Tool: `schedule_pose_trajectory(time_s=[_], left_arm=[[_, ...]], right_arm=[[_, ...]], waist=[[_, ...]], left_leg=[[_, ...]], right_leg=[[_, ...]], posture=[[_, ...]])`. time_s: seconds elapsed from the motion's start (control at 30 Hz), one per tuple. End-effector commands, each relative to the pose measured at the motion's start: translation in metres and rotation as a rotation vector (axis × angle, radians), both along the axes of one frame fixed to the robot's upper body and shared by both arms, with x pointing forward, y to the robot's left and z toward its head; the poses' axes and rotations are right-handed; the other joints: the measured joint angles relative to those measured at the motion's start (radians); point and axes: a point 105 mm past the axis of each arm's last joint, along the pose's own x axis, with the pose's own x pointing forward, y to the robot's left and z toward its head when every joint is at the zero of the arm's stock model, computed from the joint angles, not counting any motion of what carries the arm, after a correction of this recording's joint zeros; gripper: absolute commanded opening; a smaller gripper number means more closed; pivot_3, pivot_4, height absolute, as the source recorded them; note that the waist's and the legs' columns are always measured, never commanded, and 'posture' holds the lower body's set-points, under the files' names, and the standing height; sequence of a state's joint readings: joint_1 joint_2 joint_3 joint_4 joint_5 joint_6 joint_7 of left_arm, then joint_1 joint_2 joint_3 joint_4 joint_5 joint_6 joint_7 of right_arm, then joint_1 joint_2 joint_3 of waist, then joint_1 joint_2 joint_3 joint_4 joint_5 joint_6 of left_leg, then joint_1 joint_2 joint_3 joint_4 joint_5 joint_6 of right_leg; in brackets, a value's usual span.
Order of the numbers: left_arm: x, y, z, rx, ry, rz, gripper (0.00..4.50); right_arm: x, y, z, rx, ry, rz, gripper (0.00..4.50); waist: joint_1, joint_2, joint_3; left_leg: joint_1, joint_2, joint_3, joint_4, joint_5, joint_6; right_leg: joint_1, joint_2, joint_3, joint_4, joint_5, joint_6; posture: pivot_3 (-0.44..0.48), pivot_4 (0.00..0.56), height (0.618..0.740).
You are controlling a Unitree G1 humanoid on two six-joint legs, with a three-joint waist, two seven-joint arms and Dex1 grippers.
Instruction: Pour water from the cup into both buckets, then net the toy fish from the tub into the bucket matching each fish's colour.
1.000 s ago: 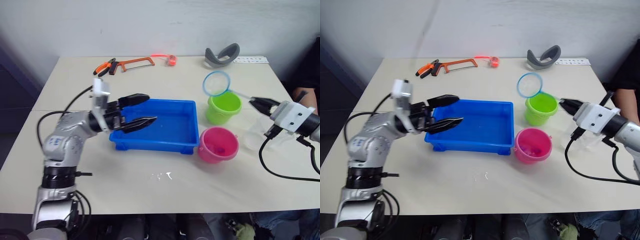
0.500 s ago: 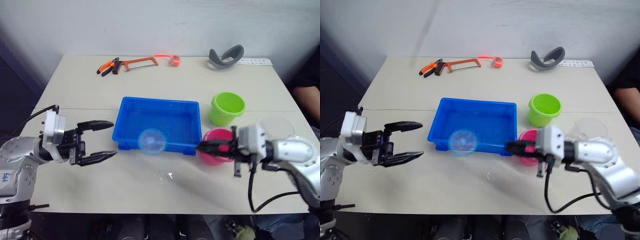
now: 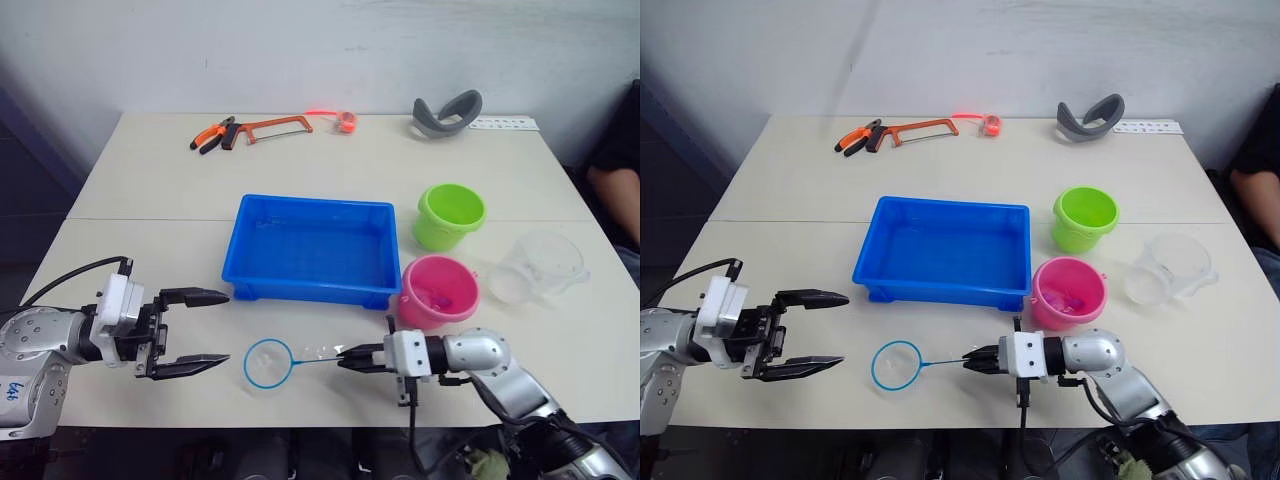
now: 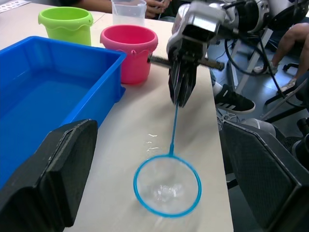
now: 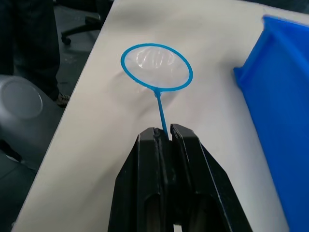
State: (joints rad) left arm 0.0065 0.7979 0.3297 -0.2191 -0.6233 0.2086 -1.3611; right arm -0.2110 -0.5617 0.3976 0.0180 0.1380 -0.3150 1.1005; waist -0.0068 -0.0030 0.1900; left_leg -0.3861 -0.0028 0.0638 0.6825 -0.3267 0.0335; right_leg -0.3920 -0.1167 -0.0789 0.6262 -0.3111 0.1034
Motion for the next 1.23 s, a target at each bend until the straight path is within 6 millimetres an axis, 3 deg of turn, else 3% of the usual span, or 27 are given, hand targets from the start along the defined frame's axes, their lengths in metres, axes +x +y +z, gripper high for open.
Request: schedule_pose_trajectory(time_s=[0.03, 0.13, 0.27, 0.33, 0.43, 0.47, 0.67, 0.83, 0.97, 1.1, 1.23], left_arm=[[-0.002, -0.001, 0.0, 0.028, -0.006, -0.011, 4.47], [-0.004, -0.001, -0.004, 0.052, 0.008, -0.022, 4.47], [-0.006, -0.002, -0.007, 0.054, 0.019, -0.023, 4.5], [-0.006, -0.002, -0.008, 0.056, 0.022, -0.023, 4.5], [-0.007, -0.003, -0.008, 0.055, 0.021, -0.019, 4.5], [-0.007, -0.004, -0.008, 0.05, 0.02, -0.013, 4.5], [-0.01, 0.006, -0.011, 0.089, 0.052, 0.077, 4.5], [-0.016, 0.036, -0.024, 0.174, 0.06, 0.272, 4.5], [-0.02, 0.058, -0.032, 0.207, 0.029, 0.405, 4.5], [-0.029, 0.063, -0.041, 0.245, 0.043, 0.397, 4.5], [-0.025, 0.069, -0.044, 0.26, 0.013, 0.433, 4.5]], right_arm=[[0.002, 0.006, -0.002, 0.011, -0.047, 0.016, 0.0], [0.004, 0.006, -0.012, 0.023, -0.021, -0.01, 0.0], [0.006, 0.004, -0.019, 0.021, -0.02, -0.023, 1.55], [0.007, 0.003, -0.019, 0.023, -0.032, -0.023, 2.67], [0.0, -0.003, -0.005, 0.061, -0.046, 0.003, 4.14], [-0.002, -0.006, 0.002, 0.077, -0.048, 0.009, 4.44], [-0.025, -0.033, 0.054, 0.116, -0.027, 0.01, 4.44], [-0.039, -0.082, 0.084, 0.027, 0.002, -0.148, 4.44], [-0.053, -0.125, 0.086, -0.068, 0.007, -0.254, 4.44], [-0.051, -0.174, 0.087, -0.068, -0.036, -0.461, 4.44], [-0.048, -0.199, 0.08, -0.102, -0.063, -0.535, 4.44]], waist=[[0.0, 0.0, 0.0], [0.0, 0.0, 0.0], [-0.001, 0.0, 0.0], [-0.002, 0.0, 0.0], [-0.003, 0.0, 0.0], [-0.002, 0.0, 0.0], [0.003, 0.001, 0.001], [0.005, 0.001, 0.001], [0.008, 0.001, 0.0], [0.013, 0.0, 0.0], [0.008, 0.001, 0.0]], left_leg=[[0.0, 0.0, 0.0, 0.0, 0.0, 0.0], [0.0, 0.0, 0.0, 0.0, 0.0, 0.0], [0.0, 0.0, 0.0, 0.0, 0.0, 0.0], [0.0, 0.0, 0.0, 0.0, 0.0, 0.0], [0.0, 0.0, 0.0, 0.0, 0.0, 0.0], [0.0, 0.0, 0.0, 0.0, 0.0, 0.0], [0.0, 0.0, -0.001, 0.0, -0.001, 0.0], [0.0, 0.001, -0.001, -0.001, -0.003, -0.001], [0.001, 0.002, -0.001, -0.002, -0.004, 0.0], [0.003, 0.002, 0.0, -0.001, -0.007, 0.002], [0.017, 0.002, 0.0, -0.005, -0.015, 0.002]], right_leg=[[0.0, 0.0, 0.0, 0.0, 0.0, 0.0], [0.0, 0.0, 0.0, 0.0, 0.0, 0.0], [0.0, 0.0, 0.0, 0.0, 0.0, 0.0], [0.0, 0.0, 0.0, 0.0, 0.0, 0.0], [0.0, 0.0, 0.0, 0.0, 0.0, 0.0], [0.0, 0.0, 0.0, 0.0, 0.0, 0.0], [0.001, -0.001, 0.0, -0.001, 0.0, 0.0], [0.001, -0.001, 0.0, -0.006, -0.001, -0.001], [0.002, -0.001, 0.0, -0.007, -0.001, -0.002], [0.005, -0.001, 0.0, -0.009, -0.001, -0.002], [0.018, -0.001, 0.002, -0.015, -0.001, -0.002]], posture=[[0.0, 0.15, 0.74], [0.0, 0.15, 0.74], [0.0, 0.15, 0.74], [0.0, 0.15, 0.74], [0.0, 0.15, 0.74], [0.0, 0.15, 0.74], [0.0, 0.15, 0.74], [0.0, 0.15, 0.74], [0.0, 0.15, 0.74], [0.0, 0.15, 0.74], [0.0, 0.15, 0.74]])
